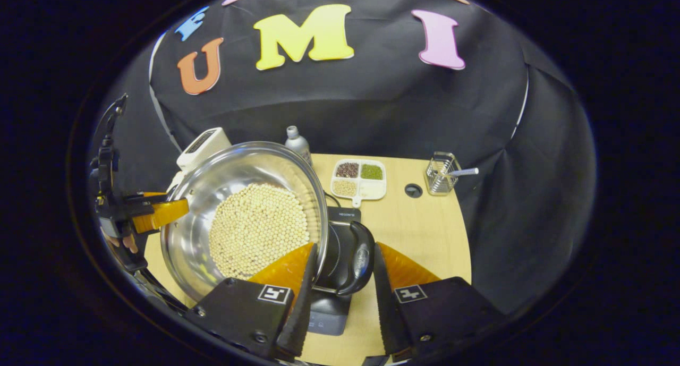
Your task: First push the handle of the pot to place it horizontally, then grasp the pot with both hands and set it on the induction cooktop.
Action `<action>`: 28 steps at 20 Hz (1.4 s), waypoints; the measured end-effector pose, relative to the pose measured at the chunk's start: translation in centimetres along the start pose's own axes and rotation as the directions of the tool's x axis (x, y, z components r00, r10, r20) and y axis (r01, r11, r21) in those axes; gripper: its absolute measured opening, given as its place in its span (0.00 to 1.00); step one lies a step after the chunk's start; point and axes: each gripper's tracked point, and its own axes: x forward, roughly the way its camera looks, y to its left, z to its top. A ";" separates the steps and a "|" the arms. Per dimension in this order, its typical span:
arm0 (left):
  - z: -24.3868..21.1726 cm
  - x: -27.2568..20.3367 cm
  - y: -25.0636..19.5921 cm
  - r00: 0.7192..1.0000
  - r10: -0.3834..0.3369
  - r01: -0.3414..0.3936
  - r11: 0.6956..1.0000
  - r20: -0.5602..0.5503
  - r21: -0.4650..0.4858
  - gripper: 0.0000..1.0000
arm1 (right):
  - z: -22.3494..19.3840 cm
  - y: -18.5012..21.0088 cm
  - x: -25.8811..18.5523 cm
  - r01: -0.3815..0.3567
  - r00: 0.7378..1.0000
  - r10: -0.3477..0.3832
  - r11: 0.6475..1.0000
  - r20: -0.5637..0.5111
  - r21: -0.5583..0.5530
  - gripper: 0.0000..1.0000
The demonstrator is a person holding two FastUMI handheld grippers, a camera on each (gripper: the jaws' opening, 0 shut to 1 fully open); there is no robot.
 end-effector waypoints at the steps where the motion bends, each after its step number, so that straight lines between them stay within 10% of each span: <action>1: -0.3 0.6 -0.2 1.000 0.003 -0.003 1.000 -0.012 0.005 0.58 | -0.4 -0.3 0.7 -0.002 1.000 0.002 1.000 -0.015 0.007 0.55; 24: -4.6 8.8 -1.1 0.998 -0.010 0.006 0.998 -0.065 -0.056 0.60 | -4.2 -2.5 9.5 -0.012 0.999 0.016 0.997 -0.040 0.081 0.60; 26: -4.5 8.7 -1.0 0.998 -0.010 0.007 0.998 -0.059 -0.054 0.72 | -4.0 -2.6 9.6 -0.004 1.000 0.005 0.997 -0.017 0.074 0.62; 28: -4.7 8.7 -1.2 0.998 -0.019 0.016 0.998 -0.056 -0.062 0.51 | -3.8 -2.6 9.6 0.008 1.000 -0.009 0.998 0.016 0.061 0.67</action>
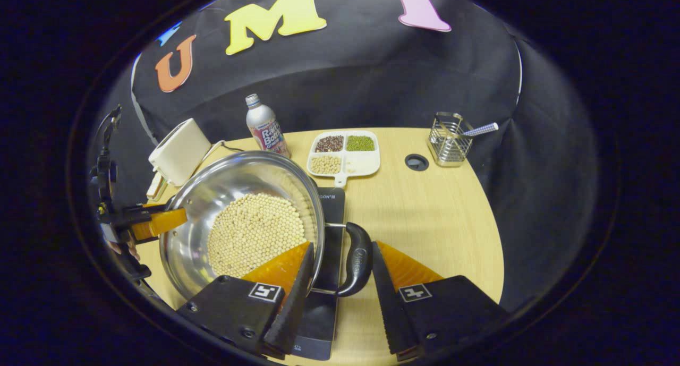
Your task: First push the handle of the pot to place it horizontally, then grasp the pot with both hands and set it on the induction cooktop.
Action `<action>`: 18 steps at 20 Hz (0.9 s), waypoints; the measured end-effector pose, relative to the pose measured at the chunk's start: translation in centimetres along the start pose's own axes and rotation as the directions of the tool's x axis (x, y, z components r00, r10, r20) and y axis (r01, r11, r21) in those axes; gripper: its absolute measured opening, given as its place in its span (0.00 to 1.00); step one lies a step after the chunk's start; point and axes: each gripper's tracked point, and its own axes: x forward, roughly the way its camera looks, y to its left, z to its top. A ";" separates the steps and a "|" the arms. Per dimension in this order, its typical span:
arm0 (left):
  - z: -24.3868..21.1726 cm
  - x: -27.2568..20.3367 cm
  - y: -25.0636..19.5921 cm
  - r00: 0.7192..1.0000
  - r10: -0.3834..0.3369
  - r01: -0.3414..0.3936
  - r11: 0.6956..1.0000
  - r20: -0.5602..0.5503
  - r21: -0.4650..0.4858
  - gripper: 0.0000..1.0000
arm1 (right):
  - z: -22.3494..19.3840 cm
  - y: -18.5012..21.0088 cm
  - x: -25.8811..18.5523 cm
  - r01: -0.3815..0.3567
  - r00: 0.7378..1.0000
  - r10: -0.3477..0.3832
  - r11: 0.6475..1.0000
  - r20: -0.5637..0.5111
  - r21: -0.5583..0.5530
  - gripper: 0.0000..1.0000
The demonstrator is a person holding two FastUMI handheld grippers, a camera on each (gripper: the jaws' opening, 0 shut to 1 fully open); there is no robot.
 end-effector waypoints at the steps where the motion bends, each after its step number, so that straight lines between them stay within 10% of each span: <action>1: -0.1 0.0 -0.2 1.000 0.000 0.000 1.000 0.002 -0.006 0.63 | 0.0 0.0 0.0 0.005 1.000 -0.005 1.000 0.012 0.003 0.67; 2: 0.1 -0.4 -0.2 1.000 0.001 -0.001 1.000 0.010 -0.004 0.53 | 0.1 0.1 -0.3 0.009 1.000 -0.009 1.000 0.026 0.011 0.67; 4: 0.4 -0.6 0.1 0.999 0.017 -0.017 1.000 0.037 0.020 0.81 | 0.9 -0.1 -1.1 0.014 0.996 -0.016 1.000 0.084 0.023 0.67; 5: 0.4 -0.8 0.1 0.999 0.021 -0.021 1.000 0.043 0.017 0.76 | 1.4 -0.6 -1.4 0.035 0.992 -0.038 0.999 0.117 0.029 0.69; 6: 0.3 -1.2 -0.3 0.999 0.015 -0.016 1.000 0.051 0.011 0.99 | 1.6 -0.8 -2.0 0.044 0.988 -0.048 0.999 0.146 0.032 0.74; 13: 2.3 -6.3 -0.6 0.975 0.063 -0.066 0.998 0.211 0.006 0.98 | 1.4 -1.1 -5.5 0.032 0.968 -0.036 0.999 0.250 0.019 0.78; 18: 3.3 -12.3 -0.2 0.906 0.168 -0.172 0.985 0.387 -0.024 0.98 | 1.1 -1.0 -10.2 0.027 0.931 -0.034 0.999 0.363 0.025 0.78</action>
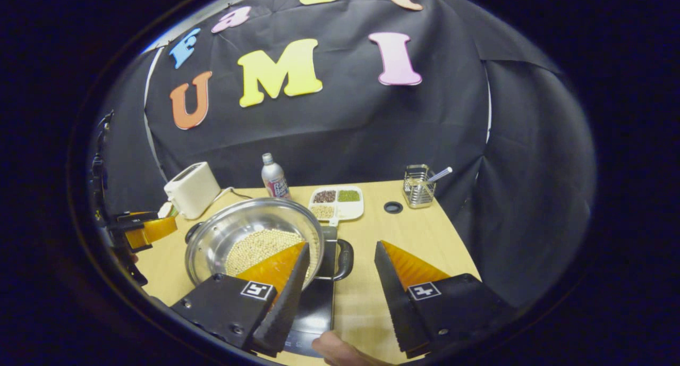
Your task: First push the handle of the pot to place it horizontally, then grasp the pot with both hands and set it on the induction cooktop.
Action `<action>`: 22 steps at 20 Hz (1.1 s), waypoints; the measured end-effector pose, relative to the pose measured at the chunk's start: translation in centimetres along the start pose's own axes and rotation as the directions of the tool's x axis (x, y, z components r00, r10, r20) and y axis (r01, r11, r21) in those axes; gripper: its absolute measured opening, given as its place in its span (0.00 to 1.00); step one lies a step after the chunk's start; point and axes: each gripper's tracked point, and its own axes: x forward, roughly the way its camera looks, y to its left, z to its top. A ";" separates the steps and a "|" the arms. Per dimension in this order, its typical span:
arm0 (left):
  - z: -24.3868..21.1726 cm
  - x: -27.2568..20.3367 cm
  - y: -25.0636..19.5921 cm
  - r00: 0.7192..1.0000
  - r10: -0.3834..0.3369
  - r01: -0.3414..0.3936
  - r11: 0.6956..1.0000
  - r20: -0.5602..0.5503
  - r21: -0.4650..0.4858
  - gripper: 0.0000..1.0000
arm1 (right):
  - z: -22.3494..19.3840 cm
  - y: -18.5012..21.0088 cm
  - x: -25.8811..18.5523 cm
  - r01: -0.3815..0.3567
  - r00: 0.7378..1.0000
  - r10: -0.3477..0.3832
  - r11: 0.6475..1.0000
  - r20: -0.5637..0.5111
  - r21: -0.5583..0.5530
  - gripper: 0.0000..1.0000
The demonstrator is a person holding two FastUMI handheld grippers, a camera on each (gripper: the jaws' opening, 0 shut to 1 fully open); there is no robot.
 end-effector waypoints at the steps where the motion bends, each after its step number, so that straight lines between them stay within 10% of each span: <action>1: 0.8 -1.2 -0.1 0.998 0.010 -0.010 1.000 0.055 0.006 0.98 | 0.5 0.0 -1.2 0.001 0.999 0.000 1.000 0.036 -0.014 0.80; 22: 6.7 -27.0 -1.7 0.892 -0.018 0.029 0.999 0.451 -0.017 0.98 | 5.1 1.3 -27.4 -0.013 0.886 0.006 1.000 0.463 0.011 0.98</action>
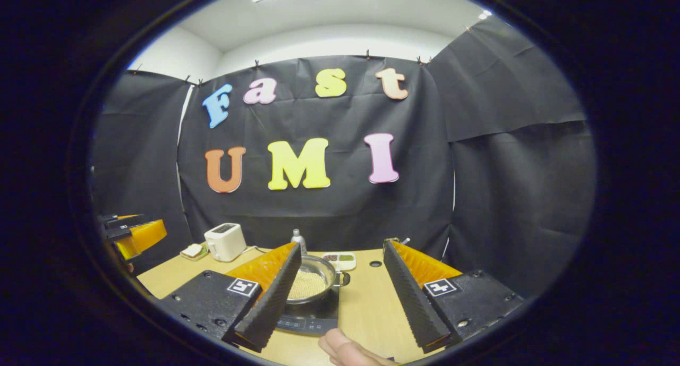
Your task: First push the handle of the pot to place it horizontally, then grasp the pot with both hands and set it on the induction cooktop.
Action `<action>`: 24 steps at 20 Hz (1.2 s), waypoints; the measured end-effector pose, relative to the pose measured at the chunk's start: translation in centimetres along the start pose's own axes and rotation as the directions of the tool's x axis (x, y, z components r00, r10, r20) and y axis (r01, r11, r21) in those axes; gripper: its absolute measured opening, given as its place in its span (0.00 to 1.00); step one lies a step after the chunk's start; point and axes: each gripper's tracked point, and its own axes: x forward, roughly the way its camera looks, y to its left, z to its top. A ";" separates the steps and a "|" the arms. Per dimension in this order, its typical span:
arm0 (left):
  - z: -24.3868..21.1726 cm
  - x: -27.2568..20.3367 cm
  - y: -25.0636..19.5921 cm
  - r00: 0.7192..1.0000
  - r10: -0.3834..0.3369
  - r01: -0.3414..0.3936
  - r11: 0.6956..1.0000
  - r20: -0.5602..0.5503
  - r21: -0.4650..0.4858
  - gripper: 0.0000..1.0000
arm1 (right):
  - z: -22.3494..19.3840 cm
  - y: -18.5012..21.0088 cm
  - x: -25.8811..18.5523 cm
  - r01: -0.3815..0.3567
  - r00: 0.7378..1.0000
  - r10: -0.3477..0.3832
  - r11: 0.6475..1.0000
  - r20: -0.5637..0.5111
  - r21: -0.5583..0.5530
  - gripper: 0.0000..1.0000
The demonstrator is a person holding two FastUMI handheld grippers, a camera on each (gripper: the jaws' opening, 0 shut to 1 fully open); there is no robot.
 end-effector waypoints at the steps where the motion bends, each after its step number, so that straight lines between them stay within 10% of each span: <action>1: 0.5 -0.6 0.1 1.000 0.000 0.000 1.000 0.007 0.008 0.97 | 0.8 -0.2 -0.8 0.000 1.000 0.000 1.000 0.017 0.004 0.98; 7: 2.4 -4.1 0.2 0.997 0.025 -0.027 0.999 0.079 0.026 0.97 | 3.1 -2.3 -5.8 0.095 0.989 -0.091 0.995 0.116 -0.025 0.96; 24: 0.2 -6.8 1.1 0.997 0.035 -0.040 0.996 0.069 0.074 0.96 | 2.6 -1.1 -9.7 0.030 0.981 -0.024 0.999 0.190 -0.027 0.96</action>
